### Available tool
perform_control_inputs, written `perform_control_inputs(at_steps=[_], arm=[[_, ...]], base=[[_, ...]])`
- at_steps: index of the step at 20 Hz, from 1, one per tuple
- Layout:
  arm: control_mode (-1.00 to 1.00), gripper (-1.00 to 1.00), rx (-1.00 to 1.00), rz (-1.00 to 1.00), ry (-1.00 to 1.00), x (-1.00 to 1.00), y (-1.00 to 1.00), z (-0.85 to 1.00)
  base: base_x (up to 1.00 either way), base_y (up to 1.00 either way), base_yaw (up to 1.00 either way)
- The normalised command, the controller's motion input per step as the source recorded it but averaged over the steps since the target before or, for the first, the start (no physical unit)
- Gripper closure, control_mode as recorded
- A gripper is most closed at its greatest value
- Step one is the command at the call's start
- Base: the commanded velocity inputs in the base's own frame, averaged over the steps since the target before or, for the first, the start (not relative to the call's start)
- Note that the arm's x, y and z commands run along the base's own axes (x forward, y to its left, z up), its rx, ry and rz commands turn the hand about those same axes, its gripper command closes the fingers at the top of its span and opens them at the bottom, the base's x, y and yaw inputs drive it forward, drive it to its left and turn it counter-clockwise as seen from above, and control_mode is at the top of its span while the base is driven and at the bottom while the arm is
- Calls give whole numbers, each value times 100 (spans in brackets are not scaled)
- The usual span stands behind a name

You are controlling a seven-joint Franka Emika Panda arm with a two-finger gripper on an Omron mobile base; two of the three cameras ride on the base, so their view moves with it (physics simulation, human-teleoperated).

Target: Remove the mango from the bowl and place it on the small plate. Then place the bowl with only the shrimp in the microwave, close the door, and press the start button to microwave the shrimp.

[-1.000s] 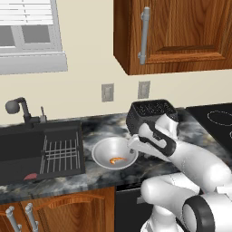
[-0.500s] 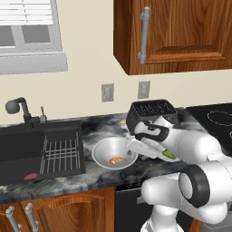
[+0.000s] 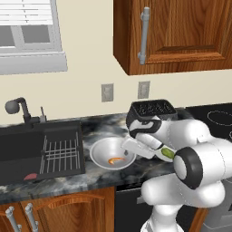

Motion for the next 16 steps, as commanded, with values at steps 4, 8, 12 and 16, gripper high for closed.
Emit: perform_control_inputs(at_steps=[4, 8, 12, 16], arm=[[-100, 100, 0, 0, 0, 0, 7, -1], [-100, 100, 1, 0, 0, 0, 0, -2], [-100, 100, 3, -1, -6, -7, 2, 6], [-100, 100, 7, -4, -14, -38, -2, 43]], base=[[0, 0, 0], [0, 0, 0], [0, 0, 0], [0, 0, 0]])
